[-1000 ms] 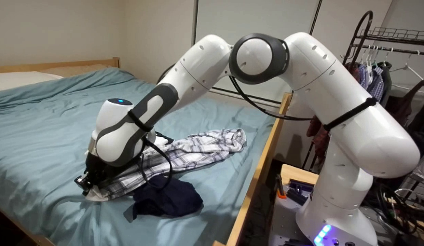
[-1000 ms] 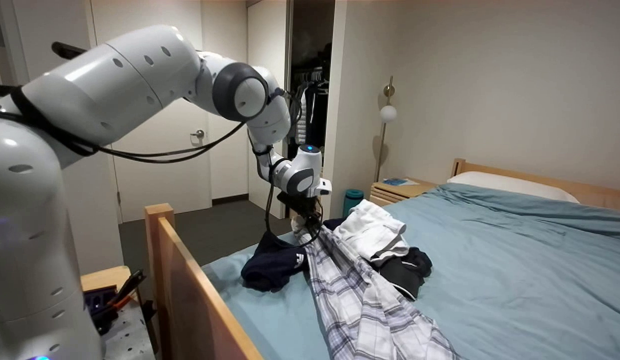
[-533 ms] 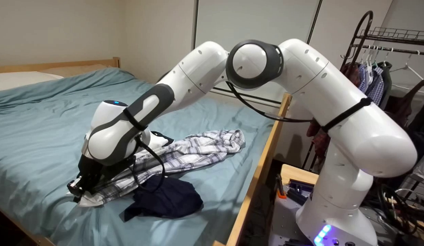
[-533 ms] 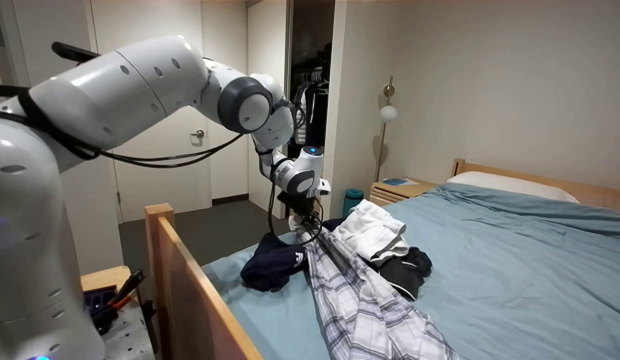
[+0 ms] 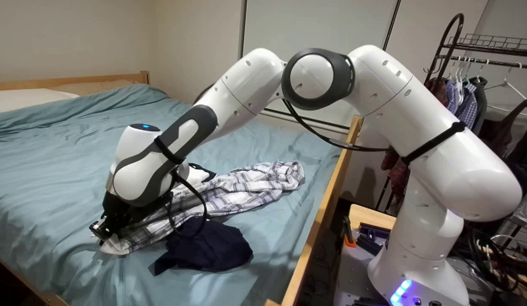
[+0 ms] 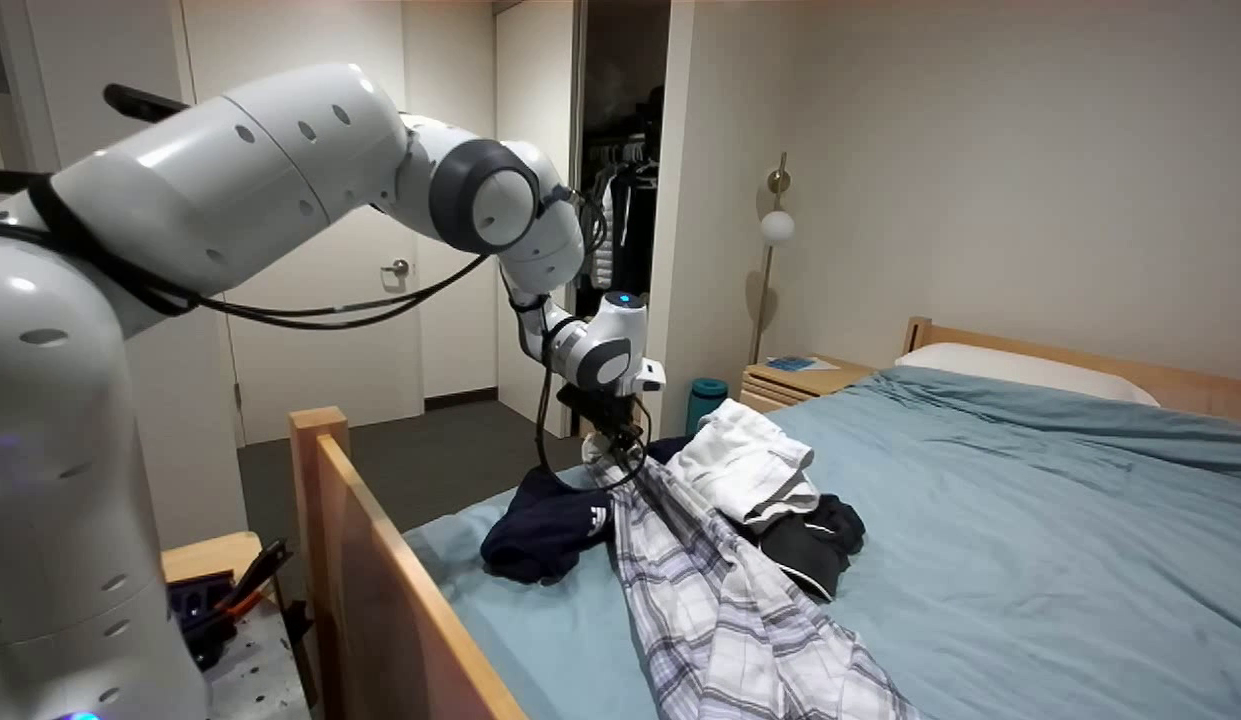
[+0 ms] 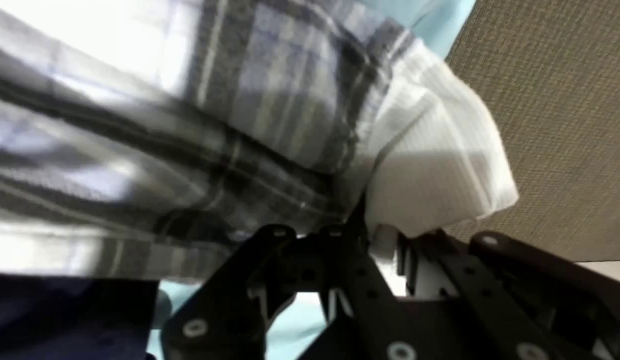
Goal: Fold the checked trousers
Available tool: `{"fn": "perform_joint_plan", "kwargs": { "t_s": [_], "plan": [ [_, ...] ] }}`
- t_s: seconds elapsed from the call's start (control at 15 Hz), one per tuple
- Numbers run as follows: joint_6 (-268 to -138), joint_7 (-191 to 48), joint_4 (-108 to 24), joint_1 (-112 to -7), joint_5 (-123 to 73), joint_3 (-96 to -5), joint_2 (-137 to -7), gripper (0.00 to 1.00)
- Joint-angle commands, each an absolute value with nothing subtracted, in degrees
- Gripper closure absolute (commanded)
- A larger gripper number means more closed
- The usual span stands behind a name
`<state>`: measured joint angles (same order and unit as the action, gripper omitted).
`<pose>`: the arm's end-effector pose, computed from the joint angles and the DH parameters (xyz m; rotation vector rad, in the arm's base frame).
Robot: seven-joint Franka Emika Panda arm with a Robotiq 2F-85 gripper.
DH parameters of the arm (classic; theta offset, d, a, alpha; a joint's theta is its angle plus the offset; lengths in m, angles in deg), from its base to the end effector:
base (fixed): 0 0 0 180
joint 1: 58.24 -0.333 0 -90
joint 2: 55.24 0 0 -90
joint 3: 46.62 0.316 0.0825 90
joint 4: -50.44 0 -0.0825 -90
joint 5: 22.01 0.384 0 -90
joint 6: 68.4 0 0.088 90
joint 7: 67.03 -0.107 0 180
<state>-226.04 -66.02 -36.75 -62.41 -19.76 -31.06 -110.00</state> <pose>0.6954 0.2085 0.1346 -2.8373 -0.2603 -0.3739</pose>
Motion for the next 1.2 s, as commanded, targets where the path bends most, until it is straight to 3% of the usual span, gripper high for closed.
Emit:
{"fn": "perform_joint_plan", "kwargs": {
  "t_s": [0.0,0.53,0.6,0.67,0.87,0.93,1.13],
  "plan": [
    [-229.68,-77.19,-49.59,-67.38,-17.91,-39.34,-99.0,0.95],
    [-235.53,-97.24,-72.19,-74.71,-16.59,-53.73,-83.56,0.95],
    [-233.35,-92.78,-63.87,-72.62,-17.16,-50.68,-89.52,0.95],
    [-233.52,-93.31,-65.62,-72.94,-17.34,-51.61,-88.38,0.9],
    [-233.5,-93.24,-64.75,-73.04,-17.3,-51.31,-88.85,0.9],
    [-232.97,-89.93,-61.97,-70.2,-16.04,-47.93,-90.69,0.95],
    [-234.19,-94.57,-66.18,-72.43,-17.13,-53.12,-87.05,0.95]
  ]
}}
